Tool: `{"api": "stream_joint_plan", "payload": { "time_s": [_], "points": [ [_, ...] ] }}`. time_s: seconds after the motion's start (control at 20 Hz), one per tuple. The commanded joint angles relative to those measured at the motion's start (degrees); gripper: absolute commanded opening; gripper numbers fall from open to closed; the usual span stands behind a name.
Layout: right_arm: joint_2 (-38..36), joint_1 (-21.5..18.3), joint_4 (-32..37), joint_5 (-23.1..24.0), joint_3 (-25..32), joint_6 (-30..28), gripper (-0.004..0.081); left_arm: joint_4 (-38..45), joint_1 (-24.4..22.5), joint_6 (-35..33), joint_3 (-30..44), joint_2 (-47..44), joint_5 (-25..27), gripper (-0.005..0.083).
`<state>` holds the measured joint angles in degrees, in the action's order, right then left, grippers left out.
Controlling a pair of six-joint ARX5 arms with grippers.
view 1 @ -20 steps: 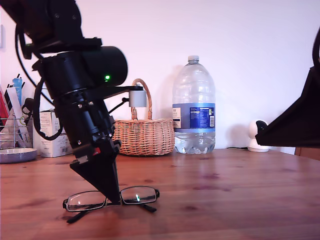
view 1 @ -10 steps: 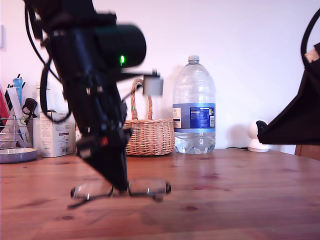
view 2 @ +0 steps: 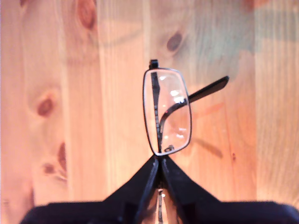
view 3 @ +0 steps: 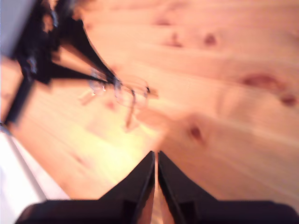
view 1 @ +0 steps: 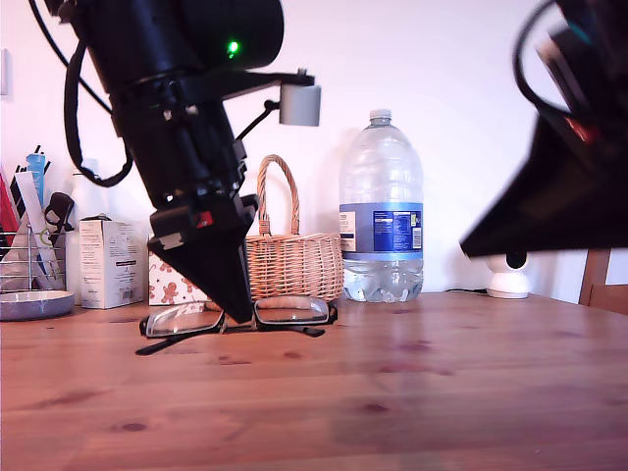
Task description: Pick up the glasses and open them, then place them back on the table
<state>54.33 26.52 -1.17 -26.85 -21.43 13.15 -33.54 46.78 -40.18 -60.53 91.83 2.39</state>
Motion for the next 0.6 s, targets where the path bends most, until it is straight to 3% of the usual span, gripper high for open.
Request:
{"api": "stream_joint_plan", "payload": {
  "time_s": [0.0, 0.35, 0.55],
  "points": [
    [2.6, -1.5, -1.6, -2.7, -1.4, 0.2, -0.0012, 1.4, 0.7, 1.0, 1.6, -1.8, 0.9, -0.0023],
    [10.6, -8.0, -3.0, -12.3, -5.4, 0.7, -0.0012, 10.4, 4.4, 2.7, 10.1, -9.4, 6.5, -0.0023],
    [15.1, -9.1, -3.0, -24.4, -8.1, 2.8, -0.0012, 20.5, 7.4, 3.8, 18.7, -15.9, 11.4, -0.0023]
  ]
}}
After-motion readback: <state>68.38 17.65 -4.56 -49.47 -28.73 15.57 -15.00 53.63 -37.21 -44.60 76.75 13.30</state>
